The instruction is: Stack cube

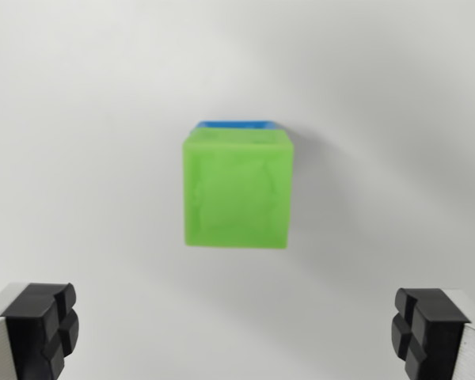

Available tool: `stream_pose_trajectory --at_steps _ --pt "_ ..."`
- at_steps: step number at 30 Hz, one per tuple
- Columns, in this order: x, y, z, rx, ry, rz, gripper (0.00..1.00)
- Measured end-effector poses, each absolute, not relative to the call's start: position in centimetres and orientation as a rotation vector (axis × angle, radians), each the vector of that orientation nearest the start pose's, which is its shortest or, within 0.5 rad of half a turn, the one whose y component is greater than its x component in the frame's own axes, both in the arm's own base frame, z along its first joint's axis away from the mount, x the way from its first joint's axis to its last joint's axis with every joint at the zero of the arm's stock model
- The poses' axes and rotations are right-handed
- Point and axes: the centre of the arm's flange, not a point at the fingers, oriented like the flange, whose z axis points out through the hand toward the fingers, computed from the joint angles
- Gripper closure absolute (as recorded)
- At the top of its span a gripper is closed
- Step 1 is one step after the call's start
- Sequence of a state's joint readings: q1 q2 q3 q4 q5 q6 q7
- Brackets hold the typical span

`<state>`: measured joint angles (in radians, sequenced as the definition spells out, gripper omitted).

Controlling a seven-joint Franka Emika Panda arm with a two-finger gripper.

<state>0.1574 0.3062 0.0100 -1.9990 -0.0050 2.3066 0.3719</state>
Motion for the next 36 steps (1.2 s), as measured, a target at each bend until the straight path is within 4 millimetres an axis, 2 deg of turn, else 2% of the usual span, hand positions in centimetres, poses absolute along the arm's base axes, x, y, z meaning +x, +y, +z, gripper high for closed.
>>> stream_pose_trajectory --at_steps 18,36 --pt "59.4 10.0 38.4 -3.127 0.316 -0.004 0.00" --pt "59.5 10.0 44.3 -3.127 0.316 -0.006 0.00"
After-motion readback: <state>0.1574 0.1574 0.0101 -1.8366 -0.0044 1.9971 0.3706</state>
